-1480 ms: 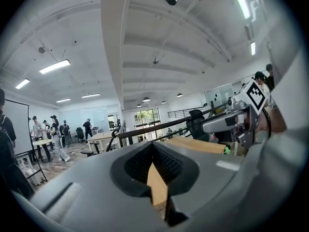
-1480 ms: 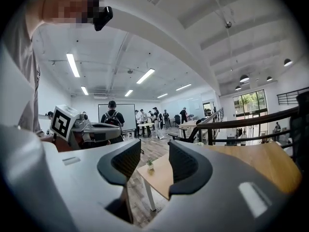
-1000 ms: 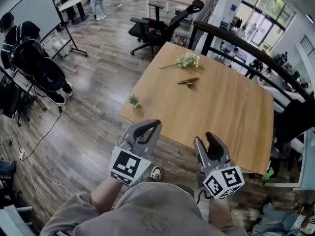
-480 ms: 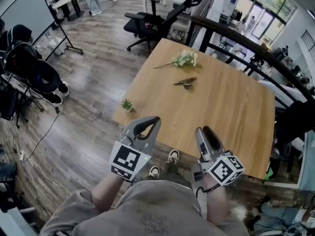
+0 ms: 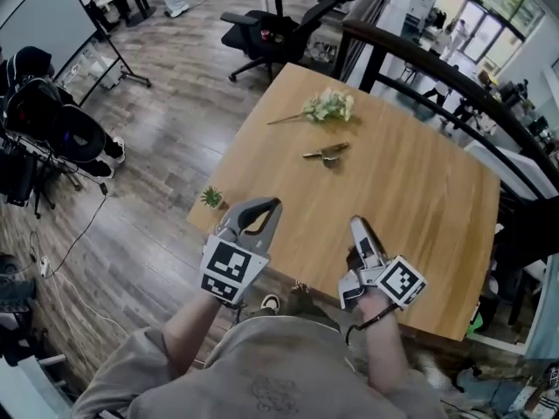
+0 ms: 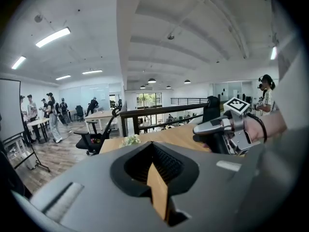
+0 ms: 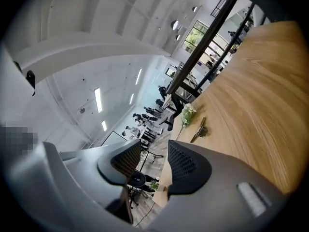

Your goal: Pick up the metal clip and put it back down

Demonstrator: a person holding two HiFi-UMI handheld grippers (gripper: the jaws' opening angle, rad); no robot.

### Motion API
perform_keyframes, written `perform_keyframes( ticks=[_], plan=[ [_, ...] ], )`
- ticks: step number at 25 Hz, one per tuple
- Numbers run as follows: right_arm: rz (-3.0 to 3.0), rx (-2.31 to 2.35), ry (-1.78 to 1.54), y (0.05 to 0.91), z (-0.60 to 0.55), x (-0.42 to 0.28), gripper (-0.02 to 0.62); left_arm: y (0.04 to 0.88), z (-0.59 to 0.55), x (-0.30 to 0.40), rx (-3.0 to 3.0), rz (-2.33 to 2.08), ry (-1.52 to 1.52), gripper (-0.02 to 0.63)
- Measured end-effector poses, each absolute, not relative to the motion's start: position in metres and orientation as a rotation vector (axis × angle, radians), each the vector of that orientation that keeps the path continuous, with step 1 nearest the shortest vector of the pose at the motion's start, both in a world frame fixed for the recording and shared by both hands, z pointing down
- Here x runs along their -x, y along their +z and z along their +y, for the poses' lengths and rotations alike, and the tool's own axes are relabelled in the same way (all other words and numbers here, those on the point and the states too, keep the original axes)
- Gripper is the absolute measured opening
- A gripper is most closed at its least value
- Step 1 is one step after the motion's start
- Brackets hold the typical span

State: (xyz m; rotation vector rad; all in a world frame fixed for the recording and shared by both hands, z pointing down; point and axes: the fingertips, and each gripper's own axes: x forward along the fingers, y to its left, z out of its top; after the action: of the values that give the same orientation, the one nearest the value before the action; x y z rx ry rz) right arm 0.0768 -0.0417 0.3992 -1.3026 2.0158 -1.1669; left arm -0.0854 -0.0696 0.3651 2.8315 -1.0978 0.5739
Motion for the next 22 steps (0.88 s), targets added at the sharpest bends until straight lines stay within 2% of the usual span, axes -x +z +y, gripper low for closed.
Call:
perform_keyframes(
  ticks=[7,22],
  plan=[
    [1.796,1.450,-1.467,0.470,-0.080,-0.121,0.167,0.391,-0.111,0.053,-2.770,-1.102,0.552,0.000],
    [1.777,1.317,-1.575,0.518,-0.147,-0.127,0.167,0.423,-0.156,0.020,-2.719,-1.140,0.665,0.001]
  ],
)
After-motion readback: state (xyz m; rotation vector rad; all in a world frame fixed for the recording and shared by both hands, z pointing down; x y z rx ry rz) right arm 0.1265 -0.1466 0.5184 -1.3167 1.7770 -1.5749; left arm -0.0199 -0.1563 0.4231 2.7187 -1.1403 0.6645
